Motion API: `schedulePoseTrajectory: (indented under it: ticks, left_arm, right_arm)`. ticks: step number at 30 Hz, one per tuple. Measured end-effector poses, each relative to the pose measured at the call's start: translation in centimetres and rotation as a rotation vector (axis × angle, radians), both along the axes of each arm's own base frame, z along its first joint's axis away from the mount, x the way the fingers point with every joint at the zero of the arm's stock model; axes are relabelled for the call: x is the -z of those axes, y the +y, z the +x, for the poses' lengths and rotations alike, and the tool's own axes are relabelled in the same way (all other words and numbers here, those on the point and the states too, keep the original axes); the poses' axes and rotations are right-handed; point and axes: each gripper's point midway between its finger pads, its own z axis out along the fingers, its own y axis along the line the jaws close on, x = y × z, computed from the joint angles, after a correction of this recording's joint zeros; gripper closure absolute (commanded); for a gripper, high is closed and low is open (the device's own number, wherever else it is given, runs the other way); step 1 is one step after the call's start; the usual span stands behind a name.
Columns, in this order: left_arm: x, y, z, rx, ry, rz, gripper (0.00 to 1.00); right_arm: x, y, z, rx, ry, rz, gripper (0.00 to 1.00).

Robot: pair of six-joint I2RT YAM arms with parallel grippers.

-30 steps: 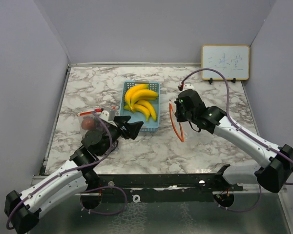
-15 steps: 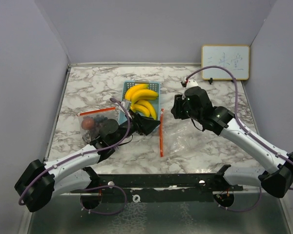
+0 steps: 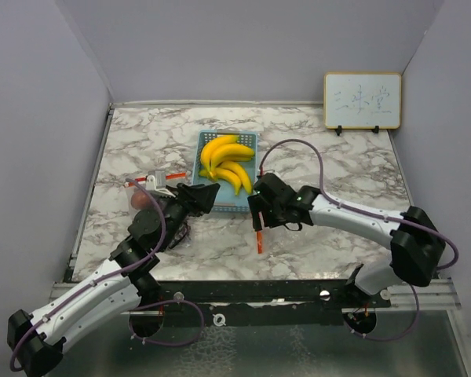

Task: Place the food in the zip-top bag and seal the zipper
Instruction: Pick up the zipper food storage bag at the center of the board.

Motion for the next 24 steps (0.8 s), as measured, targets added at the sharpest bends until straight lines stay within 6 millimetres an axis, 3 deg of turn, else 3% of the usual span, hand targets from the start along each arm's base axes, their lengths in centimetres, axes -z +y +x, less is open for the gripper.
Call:
schedulePoseTrajectory:
  ticks: [5,10,13,18,24]
  left_arm:
    - [2.1,0.5,0.1,-0.023,0.041,0.041,0.36]
    - [3.8,0.6,0.0,-0.022,0.073,0.073,0.36]
    - [3.9,0.6,-0.1,-0.021,0.074,0.074,0.36]
    - [3.4,0.9,-0.4,-0.022,0.057,0.057,0.36]
    - [3.0,1.1,-0.6,-0.021,0.044,0.044,0.37]
  right_arm:
    - [2.4,3.2,-0.7,-0.020,0.033,-0.052,0.22]
    - [4.8,2.5,0.1,0.064,0.026,-0.130,0.27]
    - [5.6,1.9,0.7,0.111,0.012,-0.163,0.44]
    - [6.2,1.5,0.9,0.143,0.002,-0.175,0.94]
    - [6.8,0.6,0.5,0.148,-0.005,-0.184,0.98]
